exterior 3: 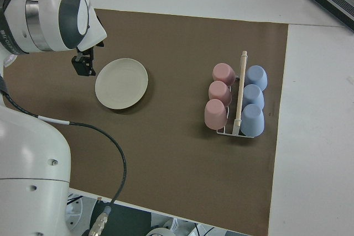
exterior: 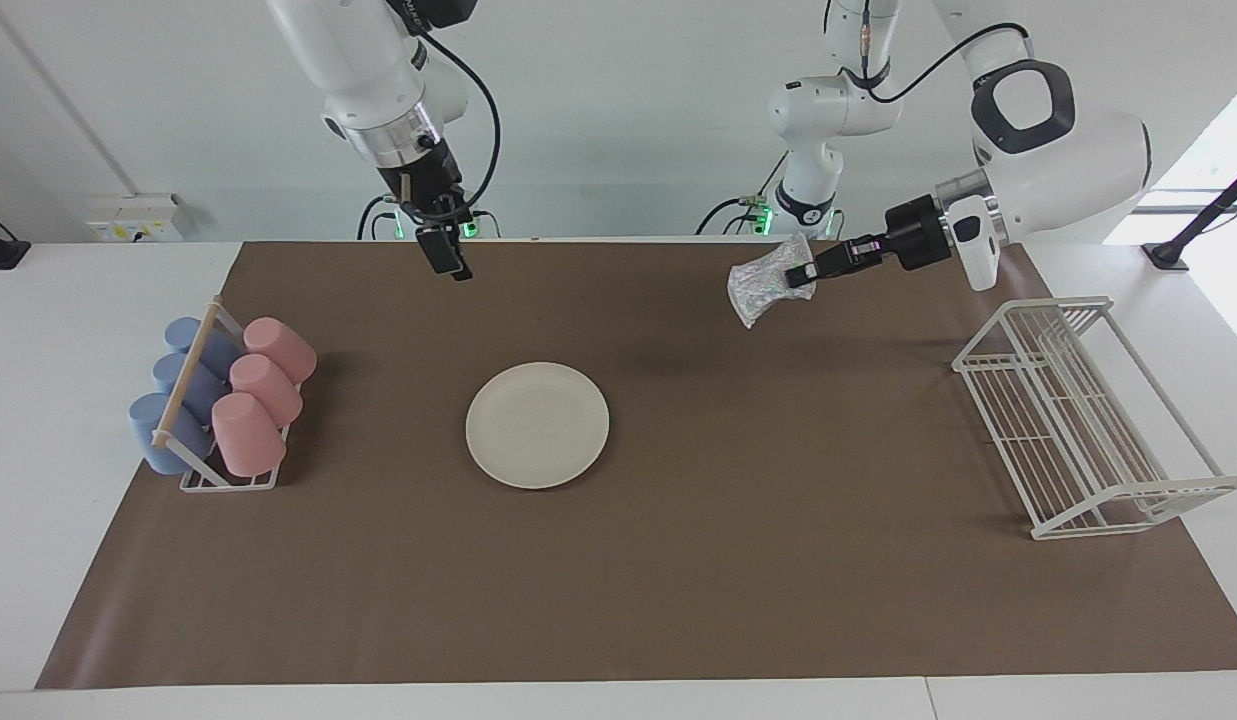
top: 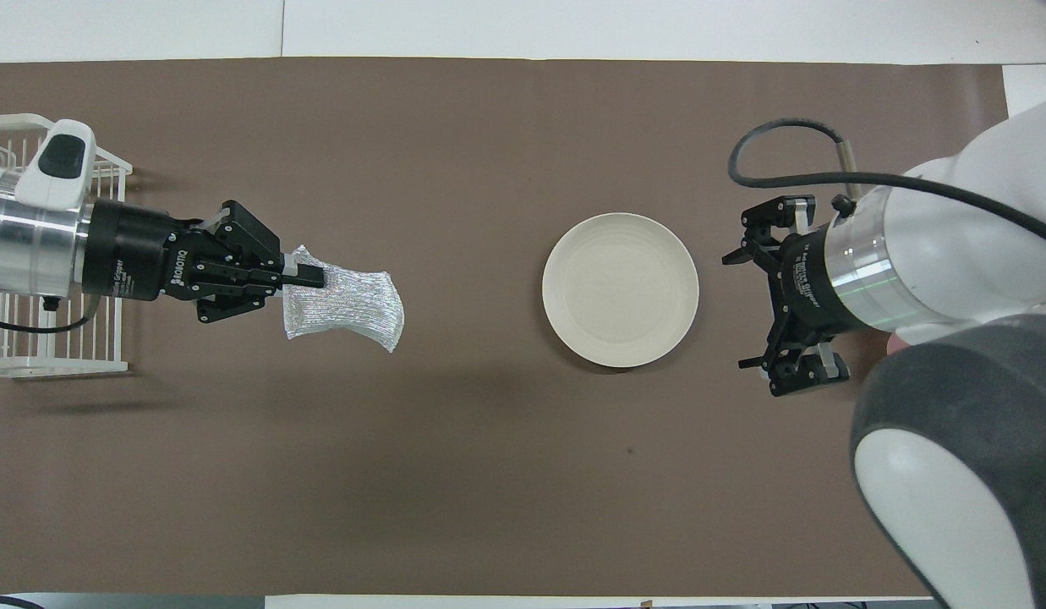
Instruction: Wipe plate with sponge
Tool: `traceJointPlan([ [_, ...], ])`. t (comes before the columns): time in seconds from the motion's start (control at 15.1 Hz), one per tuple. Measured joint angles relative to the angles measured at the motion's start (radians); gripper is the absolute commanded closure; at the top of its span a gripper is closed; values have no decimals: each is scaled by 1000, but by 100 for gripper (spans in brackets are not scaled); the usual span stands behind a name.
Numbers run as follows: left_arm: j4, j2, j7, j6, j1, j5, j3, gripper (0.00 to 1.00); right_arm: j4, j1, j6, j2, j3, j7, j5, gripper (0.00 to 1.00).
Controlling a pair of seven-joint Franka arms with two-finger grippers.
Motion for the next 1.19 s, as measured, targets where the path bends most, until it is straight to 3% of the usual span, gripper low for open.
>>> traceJointPlan([
  [0.53,-160,-21,285,56,-92,-303,-4,100,-67,218,233,-9,10,332,0,0],
  [0.93,-174,-21,355,50,-100,-332,-5,100,-147,363,396,-13,13,452,0,0],
  [1.19,-175,-21,359,24,-100,-332,-5,100,-170,373,483,-11,12,456,0,0],
])
